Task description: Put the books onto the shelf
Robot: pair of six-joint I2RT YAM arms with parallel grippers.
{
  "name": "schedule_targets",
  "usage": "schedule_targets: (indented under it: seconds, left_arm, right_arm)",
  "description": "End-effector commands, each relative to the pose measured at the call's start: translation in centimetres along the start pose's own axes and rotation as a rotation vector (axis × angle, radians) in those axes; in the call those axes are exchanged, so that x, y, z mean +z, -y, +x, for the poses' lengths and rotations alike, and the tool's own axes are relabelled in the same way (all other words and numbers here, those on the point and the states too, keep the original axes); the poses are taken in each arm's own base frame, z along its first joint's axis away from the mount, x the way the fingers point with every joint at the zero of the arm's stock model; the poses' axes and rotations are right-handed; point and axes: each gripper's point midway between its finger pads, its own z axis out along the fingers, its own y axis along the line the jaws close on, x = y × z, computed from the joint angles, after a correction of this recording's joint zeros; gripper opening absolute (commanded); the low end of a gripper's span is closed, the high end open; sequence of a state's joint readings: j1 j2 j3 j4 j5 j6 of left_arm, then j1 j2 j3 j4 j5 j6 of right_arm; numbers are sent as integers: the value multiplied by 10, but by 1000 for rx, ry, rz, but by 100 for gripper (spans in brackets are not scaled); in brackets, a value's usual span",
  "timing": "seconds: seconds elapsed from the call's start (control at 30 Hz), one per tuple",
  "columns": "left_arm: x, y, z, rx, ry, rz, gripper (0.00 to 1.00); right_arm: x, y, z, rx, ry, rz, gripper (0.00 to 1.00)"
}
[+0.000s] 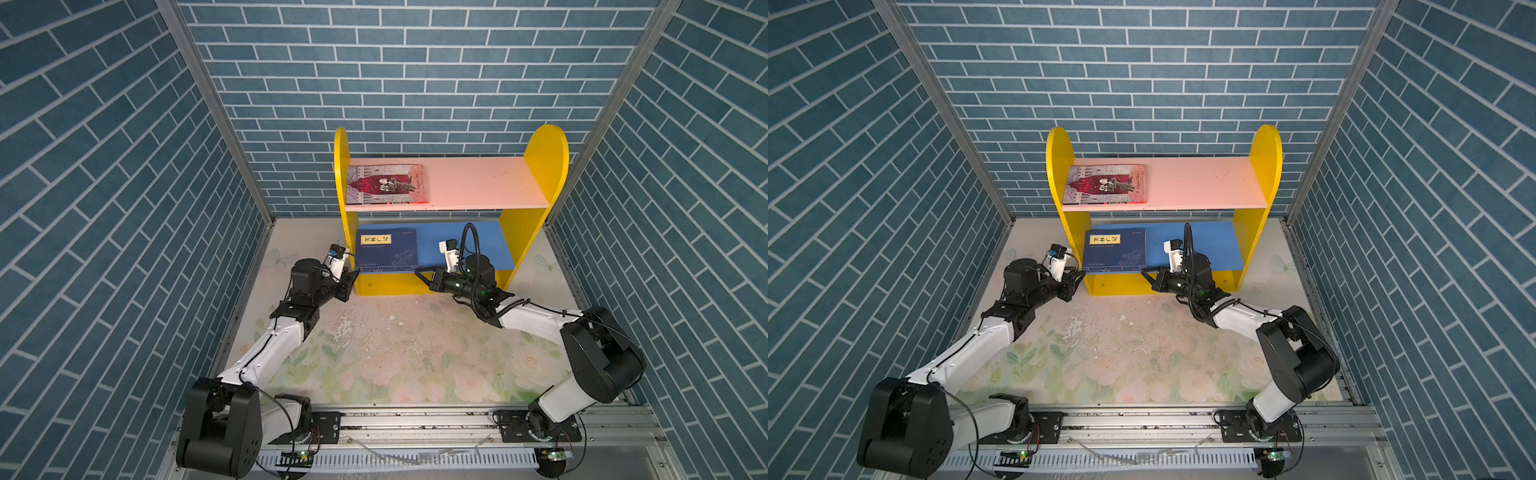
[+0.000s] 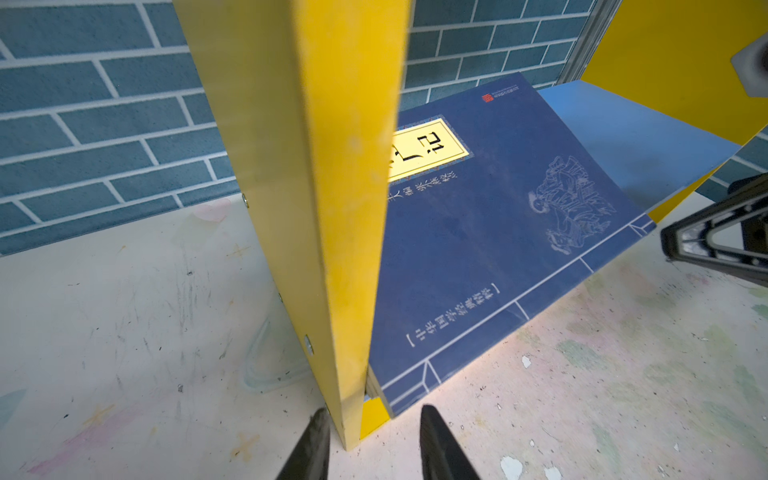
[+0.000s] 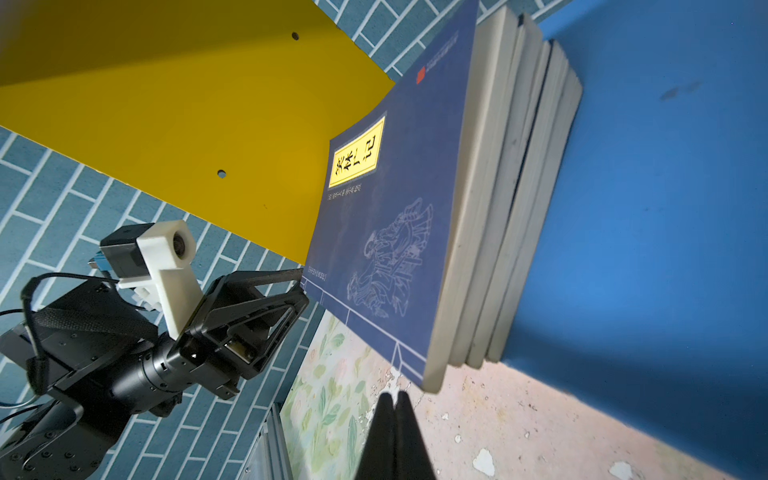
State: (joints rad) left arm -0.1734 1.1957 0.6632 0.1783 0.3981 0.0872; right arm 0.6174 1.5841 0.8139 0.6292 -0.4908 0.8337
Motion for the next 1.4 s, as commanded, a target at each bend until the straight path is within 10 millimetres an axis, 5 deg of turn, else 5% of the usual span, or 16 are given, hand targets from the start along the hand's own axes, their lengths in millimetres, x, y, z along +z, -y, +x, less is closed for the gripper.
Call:
schedule_targets:
  seconds: [0.0,1.07,1.37]
  left_arm:
    - [0,0,-8,17,15,-5,38]
    - [6,-1,-8,20,8,7,38]
    - [6,-3,-22,30,35,0,39]
  right_arm:
    - [0,-14,-5,-3,9,-48,1]
    - [19,-5,-7,4,-17,-52,0]
    - [20,-7,-9,3,-15,-57,0]
